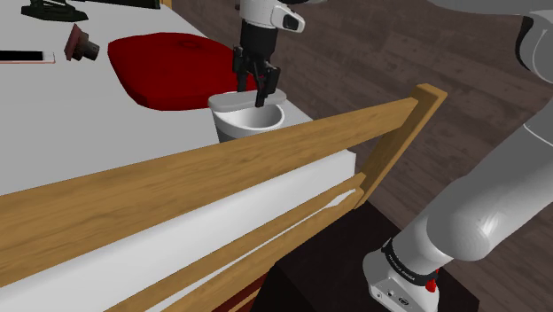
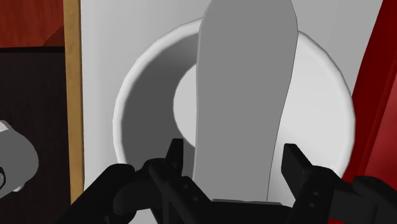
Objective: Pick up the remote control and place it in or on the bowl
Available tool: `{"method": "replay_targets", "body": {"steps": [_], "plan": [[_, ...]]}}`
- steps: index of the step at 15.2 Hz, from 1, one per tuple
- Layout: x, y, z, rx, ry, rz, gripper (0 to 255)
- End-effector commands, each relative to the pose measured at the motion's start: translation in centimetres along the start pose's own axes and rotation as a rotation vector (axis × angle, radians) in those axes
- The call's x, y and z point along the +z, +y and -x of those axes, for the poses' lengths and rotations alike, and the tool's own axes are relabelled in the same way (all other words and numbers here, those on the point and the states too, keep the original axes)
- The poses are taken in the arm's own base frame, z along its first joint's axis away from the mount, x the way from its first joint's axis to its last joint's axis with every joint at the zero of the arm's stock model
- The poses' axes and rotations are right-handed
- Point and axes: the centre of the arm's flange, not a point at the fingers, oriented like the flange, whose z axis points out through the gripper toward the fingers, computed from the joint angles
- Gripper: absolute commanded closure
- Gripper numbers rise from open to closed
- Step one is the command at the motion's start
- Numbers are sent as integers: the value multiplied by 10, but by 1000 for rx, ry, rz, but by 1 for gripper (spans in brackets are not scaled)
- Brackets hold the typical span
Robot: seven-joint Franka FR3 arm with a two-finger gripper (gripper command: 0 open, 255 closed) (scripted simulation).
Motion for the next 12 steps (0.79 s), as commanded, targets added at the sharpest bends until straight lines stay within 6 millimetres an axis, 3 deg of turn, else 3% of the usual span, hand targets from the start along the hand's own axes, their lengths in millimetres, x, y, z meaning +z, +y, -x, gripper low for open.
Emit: {"method": "replay_targets", "body": {"steps": [1, 9, 10, 12], "plan": [[11, 0, 0, 0, 0, -1, 255], [16, 0, 0, 0, 0, -1, 255], [16, 0, 0, 0, 0, -1, 0], [16, 0, 0, 0, 0, -1, 0]]}}
